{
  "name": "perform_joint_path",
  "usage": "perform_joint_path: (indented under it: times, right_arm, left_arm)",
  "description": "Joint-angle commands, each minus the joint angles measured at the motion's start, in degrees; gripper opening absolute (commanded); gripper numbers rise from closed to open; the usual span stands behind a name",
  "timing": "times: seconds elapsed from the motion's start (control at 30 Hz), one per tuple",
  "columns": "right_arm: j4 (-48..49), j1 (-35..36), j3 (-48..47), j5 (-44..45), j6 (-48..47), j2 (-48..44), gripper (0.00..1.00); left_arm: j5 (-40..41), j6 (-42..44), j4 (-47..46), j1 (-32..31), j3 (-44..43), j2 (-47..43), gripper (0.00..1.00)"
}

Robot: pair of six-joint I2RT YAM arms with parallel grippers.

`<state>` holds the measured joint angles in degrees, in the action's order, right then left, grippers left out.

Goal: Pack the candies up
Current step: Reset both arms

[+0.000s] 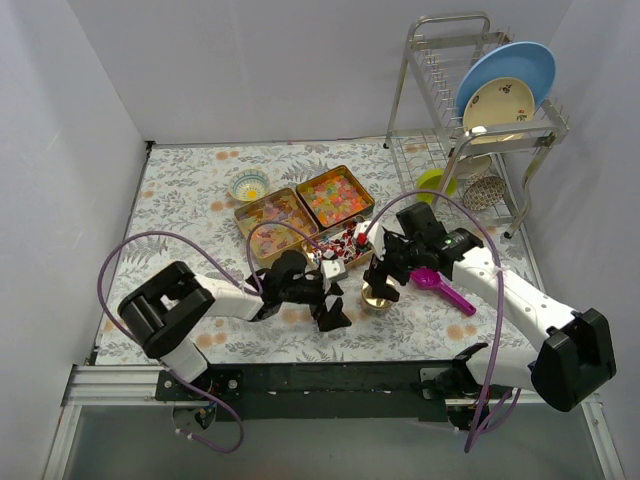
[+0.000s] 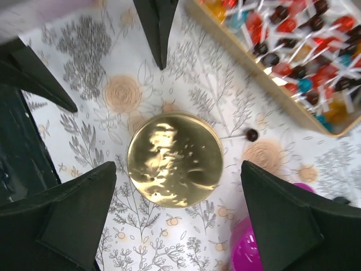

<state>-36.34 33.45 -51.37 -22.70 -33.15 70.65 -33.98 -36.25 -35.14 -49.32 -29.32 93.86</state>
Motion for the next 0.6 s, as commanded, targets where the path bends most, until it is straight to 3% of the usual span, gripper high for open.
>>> perform_joint_path:
  times: [0.0, 0.17, 0.3, 0.43, 0.57]
  right_arm:
    - [-0.6, -0.5, -7.4, -2.3, 4.8, -2.4, 0.98]
    - [5.5, -1.5, -10.6, 11.5, 17.9, -1.6, 0.98]
    - [9.2, -1.7, -12.1, 20.4, 22.9, -0.9, 0.98]
    - [8.9, -1.7, -14.6, 26.0, 22.8, 0.4, 0.98]
    - [9.0, -1.7, -14.8, 25.8, 20.1, -0.5, 0.98]
  left_arm:
    - [-2.3, 2.4, 17.9, 4.3, -7.6, -8.7, 0.98]
    - [2.2, -1.1, 31.9, 13.4, -18.3, -12.2, 0.98]
    - [8.7, -5.8, 41.8, 19.2, -25.3, -13.3, 0.98]
    - [12.8, -4.4, 46.6, 24.4, -25.9, -18.1, 0.98]
    - [14.3, 0.0, 49.1, 30.1, -25.6, -21.7, 0.98]
